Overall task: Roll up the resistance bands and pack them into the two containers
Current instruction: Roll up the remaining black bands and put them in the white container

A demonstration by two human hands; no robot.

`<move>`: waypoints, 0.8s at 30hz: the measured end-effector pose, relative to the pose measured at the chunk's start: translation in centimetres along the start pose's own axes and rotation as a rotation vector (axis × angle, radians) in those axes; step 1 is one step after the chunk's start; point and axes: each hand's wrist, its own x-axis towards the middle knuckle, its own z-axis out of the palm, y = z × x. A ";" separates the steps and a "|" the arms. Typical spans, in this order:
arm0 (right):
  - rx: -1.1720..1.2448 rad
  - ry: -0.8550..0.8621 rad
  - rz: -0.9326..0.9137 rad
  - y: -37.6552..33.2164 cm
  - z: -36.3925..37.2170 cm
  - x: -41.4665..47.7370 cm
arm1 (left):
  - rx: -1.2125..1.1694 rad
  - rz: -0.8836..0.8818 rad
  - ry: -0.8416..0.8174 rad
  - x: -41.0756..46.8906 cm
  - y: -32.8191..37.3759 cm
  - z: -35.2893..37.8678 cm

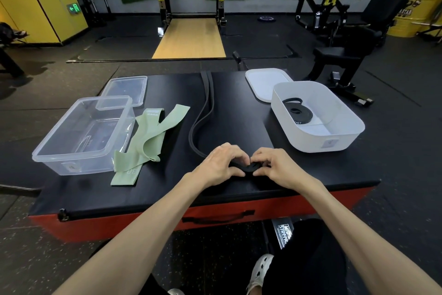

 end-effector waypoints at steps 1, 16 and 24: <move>-0.008 -0.015 -0.004 -0.1 -0.2 0.2 | 0.010 0.021 -0.015 0.3 -0.1 -0.2; 0.324 0.080 0.200 -0.3 -0.4 0.6 | -0.102 0.060 0.025 1.0 -1.3 0.3; 0.385 0.069 0.223 -0.8 -0.3 0.7 | -0.170 0.063 0.040 1.0 -1.5 0.2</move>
